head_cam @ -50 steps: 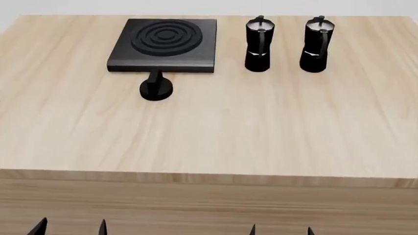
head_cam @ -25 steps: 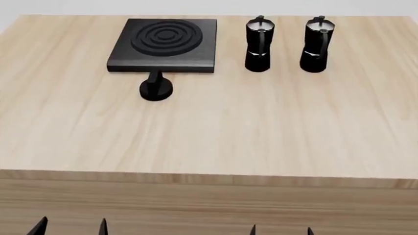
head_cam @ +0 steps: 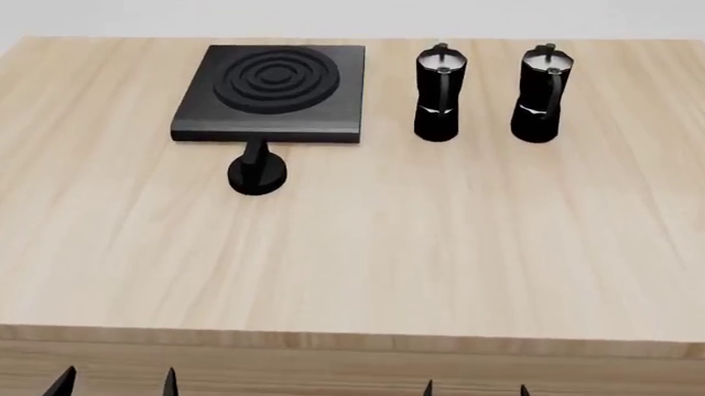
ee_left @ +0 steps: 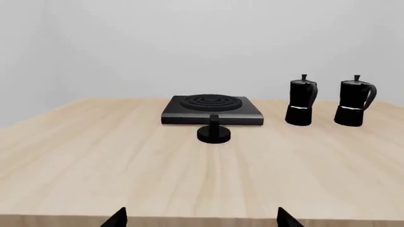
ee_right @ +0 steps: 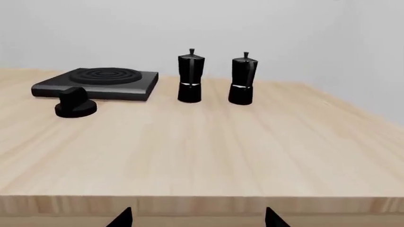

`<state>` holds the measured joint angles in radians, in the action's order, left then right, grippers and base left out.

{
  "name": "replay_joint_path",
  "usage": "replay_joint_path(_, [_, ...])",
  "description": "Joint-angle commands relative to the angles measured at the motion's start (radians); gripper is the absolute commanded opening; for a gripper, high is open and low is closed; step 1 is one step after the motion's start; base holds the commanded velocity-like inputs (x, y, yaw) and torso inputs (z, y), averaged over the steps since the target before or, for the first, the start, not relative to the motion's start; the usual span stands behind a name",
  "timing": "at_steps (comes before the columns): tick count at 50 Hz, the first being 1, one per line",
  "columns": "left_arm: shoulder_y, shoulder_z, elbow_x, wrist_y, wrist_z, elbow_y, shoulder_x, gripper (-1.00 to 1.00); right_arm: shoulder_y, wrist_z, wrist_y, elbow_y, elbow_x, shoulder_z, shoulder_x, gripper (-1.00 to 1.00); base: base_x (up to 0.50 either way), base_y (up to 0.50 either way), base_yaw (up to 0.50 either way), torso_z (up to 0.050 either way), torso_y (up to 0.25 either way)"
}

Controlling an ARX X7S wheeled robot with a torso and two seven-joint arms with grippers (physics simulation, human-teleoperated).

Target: Put the right moka pot on the stove.

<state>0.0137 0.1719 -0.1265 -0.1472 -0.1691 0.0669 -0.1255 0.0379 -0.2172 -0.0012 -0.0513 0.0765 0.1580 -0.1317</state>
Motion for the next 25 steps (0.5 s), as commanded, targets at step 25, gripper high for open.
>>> replay_joint_path(25, [0.011, 0.021, -0.017, 0.002, -0.047, 0.014, -0.016, 1.00, 0.020, -0.030, -0.039, -0.054, 0.008, 0.029, -0.018, 1.00, 0.14, 0.08, 0.00, 0.000, 0.000])
